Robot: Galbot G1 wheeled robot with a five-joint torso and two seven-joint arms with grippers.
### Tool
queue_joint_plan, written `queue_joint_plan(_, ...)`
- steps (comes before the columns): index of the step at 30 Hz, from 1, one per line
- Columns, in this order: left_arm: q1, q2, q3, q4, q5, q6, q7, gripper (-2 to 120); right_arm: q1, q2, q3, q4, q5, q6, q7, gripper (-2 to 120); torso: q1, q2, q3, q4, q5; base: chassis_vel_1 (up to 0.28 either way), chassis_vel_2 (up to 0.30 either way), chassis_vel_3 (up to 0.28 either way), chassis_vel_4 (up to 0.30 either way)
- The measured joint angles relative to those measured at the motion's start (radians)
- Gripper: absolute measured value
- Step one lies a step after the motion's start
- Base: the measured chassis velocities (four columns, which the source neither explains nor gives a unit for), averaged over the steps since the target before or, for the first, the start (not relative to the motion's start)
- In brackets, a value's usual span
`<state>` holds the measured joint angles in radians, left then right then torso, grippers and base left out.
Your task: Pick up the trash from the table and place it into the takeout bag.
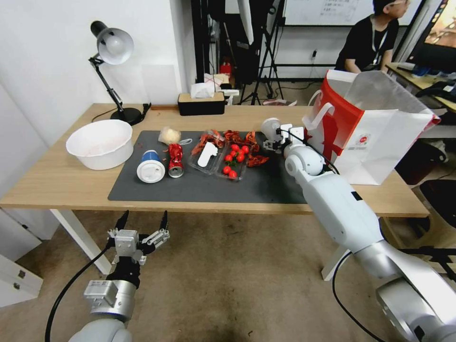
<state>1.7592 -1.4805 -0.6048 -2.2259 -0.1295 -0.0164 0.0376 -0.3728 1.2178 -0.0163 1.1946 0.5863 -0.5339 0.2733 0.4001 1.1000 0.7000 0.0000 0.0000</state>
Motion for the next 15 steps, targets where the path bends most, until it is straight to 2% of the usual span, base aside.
queue_joint_plan(15, -0.003, 0.006, 0.005, 0.007, -0.006, 0.001, -0.002, 100, -0.034, 0.008, 0.009, -0.004, 0.002, -0.012, -0.011, 100, 0.000, 0.000, 0.000, 0.0000, 0.0000, 0.000, 0.000, 0.000, 0.000)
